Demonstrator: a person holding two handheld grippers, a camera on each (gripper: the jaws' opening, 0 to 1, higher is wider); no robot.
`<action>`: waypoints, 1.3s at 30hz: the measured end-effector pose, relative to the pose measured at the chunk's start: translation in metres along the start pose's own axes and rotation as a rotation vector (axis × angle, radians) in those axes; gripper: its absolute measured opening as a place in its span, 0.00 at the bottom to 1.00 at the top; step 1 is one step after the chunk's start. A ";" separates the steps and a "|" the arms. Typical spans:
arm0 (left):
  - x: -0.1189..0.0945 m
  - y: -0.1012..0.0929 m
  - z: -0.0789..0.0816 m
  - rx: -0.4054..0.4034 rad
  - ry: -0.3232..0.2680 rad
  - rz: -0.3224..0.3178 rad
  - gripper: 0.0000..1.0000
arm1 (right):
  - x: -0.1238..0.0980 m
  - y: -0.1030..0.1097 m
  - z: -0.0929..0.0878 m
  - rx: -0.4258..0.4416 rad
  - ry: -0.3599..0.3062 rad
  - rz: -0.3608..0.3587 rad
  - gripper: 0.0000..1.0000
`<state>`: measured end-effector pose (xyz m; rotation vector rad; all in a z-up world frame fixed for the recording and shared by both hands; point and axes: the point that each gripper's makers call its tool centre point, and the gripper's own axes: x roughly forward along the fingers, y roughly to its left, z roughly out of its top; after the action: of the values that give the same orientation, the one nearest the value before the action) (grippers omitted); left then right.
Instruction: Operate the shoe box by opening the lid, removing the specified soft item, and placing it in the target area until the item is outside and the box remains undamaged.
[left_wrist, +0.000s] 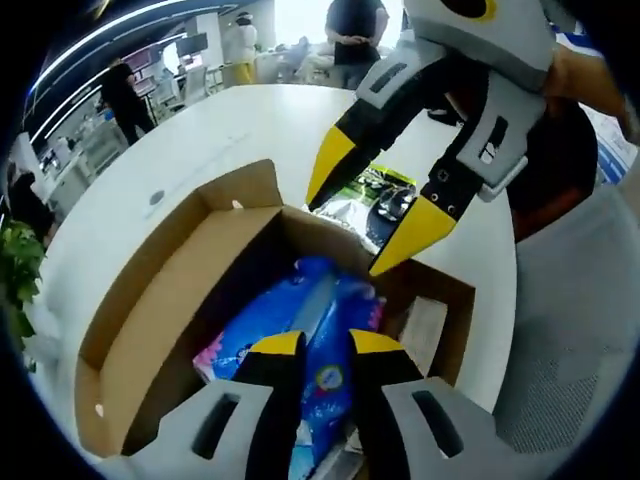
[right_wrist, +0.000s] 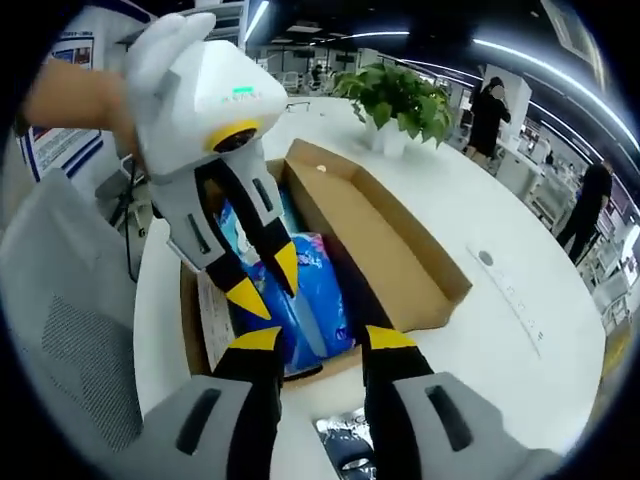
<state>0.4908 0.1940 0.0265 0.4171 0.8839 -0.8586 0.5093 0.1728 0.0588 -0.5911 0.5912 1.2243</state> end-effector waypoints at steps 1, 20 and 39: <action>0.000 0.000 -0.001 -0.001 0.004 0.001 0.11 | 0.003 0.000 0.000 -0.002 0.003 0.001 0.27; -0.006 -0.008 -0.010 -0.078 0.001 -0.030 0.01 | 0.047 -0.004 -0.008 -0.034 0.105 0.007 0.13; -0.025 -0.002 -0.004 -0.113 -0.059 0.002 0.00 | 0.039 -0.010 0.016 -0.075 0.035 -0.023 0.00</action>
<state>0.4790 0.2071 0.0445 0.2925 0.8726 -0.8113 0.5293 0.2081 0.0438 -0.6822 0.5687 1.2208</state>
